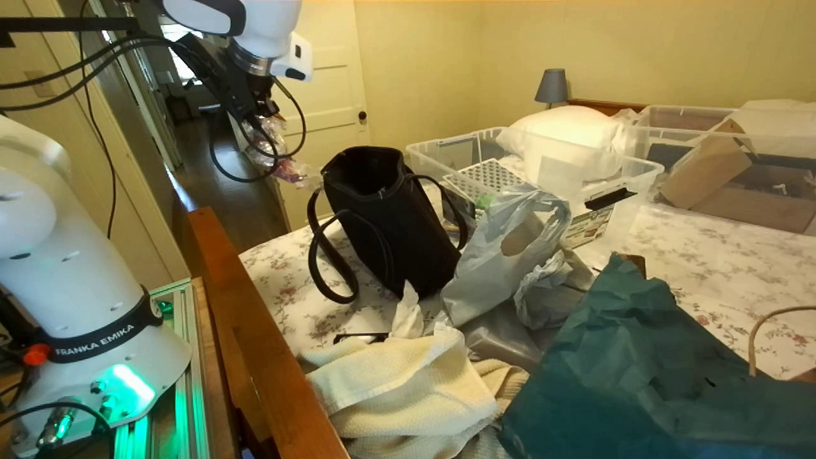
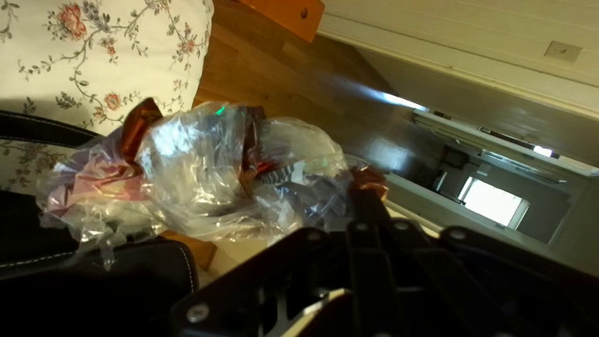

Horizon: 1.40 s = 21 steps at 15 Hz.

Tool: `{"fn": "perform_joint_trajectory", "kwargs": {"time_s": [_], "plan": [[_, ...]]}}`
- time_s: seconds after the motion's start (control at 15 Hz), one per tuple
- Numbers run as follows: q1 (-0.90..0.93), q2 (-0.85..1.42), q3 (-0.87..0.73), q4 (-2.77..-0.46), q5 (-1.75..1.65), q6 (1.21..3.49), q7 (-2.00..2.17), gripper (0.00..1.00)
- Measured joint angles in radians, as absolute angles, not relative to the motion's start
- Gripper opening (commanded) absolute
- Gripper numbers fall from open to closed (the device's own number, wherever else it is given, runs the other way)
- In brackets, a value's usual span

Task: Remove the brown plastic from the bag and put it on the bed

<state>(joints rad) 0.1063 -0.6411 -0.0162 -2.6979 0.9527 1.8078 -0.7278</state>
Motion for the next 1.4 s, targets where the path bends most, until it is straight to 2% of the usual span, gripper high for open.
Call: {"fn": "perform_joint_trajectory", "kwargs": {"time_s": [0.4,0.47,0.53,0.67,1.13,1.2,1.4], "plan": [[0.083,-0.628,0.024,-2.699,0.849,1.829,-0.638,0.0],[0.083,-0.623,0.038,-2.699,0.838,1.857,-0.626,0.26],[0.083,-0.617,0.053,-2.701,0.824,1.888,-0.614,0.28],[0.084,-0.608,0.083,-2.708,0.789,1.953,-0.588,0.4],[0.124,-0.62,0.122,-2.745,0.746,2.166,-0.514,0.88],[0.12,-0.622,0.136,-2.744,0.746,2.19,-0.506,0.71],[0.112,-0.624,0.174,-2.743,0.746,2.252,-0.479,0.88]]}}
